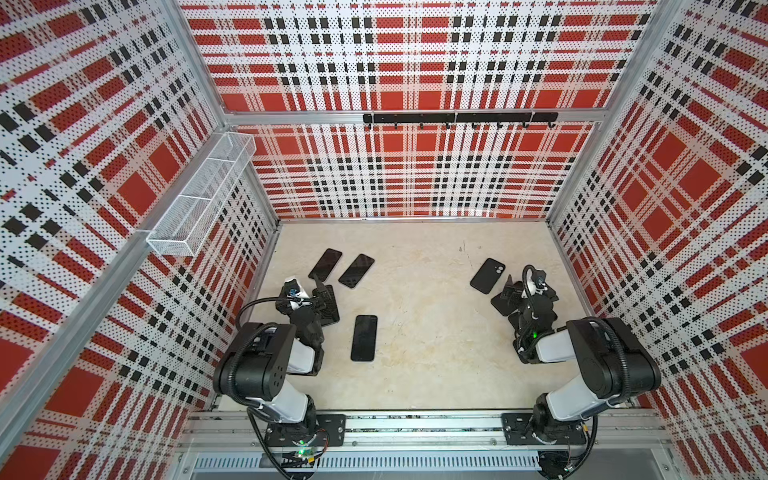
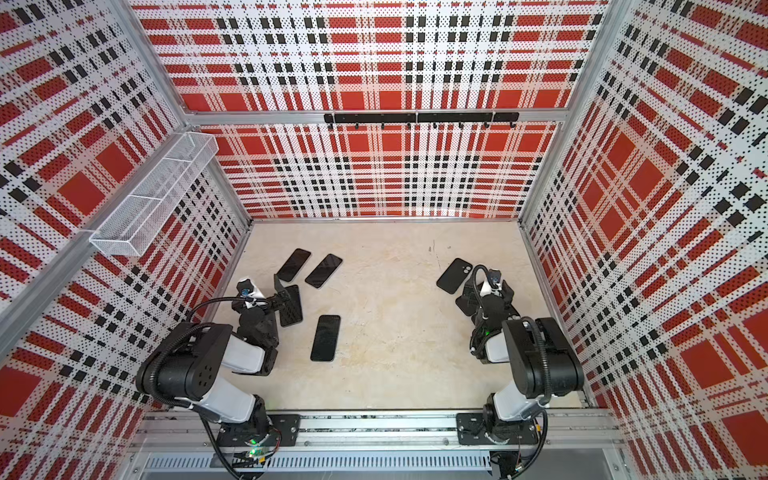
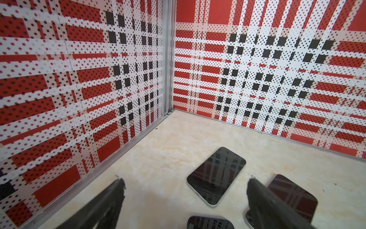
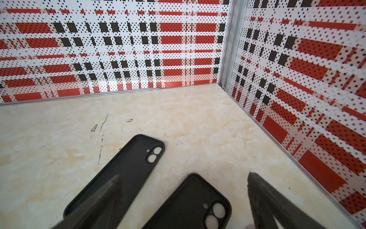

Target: Put the phone into the phone case

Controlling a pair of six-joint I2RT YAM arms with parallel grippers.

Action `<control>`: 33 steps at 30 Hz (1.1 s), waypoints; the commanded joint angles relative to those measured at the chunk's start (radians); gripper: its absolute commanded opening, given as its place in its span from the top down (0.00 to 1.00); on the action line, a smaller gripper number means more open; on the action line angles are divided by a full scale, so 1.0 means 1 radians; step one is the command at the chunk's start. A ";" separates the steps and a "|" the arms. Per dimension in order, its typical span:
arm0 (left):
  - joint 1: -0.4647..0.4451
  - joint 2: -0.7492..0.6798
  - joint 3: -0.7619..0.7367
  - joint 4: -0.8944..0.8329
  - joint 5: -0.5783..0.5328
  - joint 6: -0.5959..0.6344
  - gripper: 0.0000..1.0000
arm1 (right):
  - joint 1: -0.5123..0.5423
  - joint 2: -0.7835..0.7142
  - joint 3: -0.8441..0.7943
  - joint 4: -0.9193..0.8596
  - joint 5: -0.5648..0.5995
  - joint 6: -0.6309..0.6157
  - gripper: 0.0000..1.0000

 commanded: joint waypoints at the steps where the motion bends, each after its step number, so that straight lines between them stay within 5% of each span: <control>1: 0.006 -0.006 0.008 0.008 0.001 -0.001 0.02 | -0.005 -0.011 -0.002 0.020 -0.002 -0.007 0.00; 33: 0.024 -0.011 0.011 -0.006 0.035 -0.014 0.02 | -0.006 -0.014 0.006 0.002 -0.028 -0.010 0.00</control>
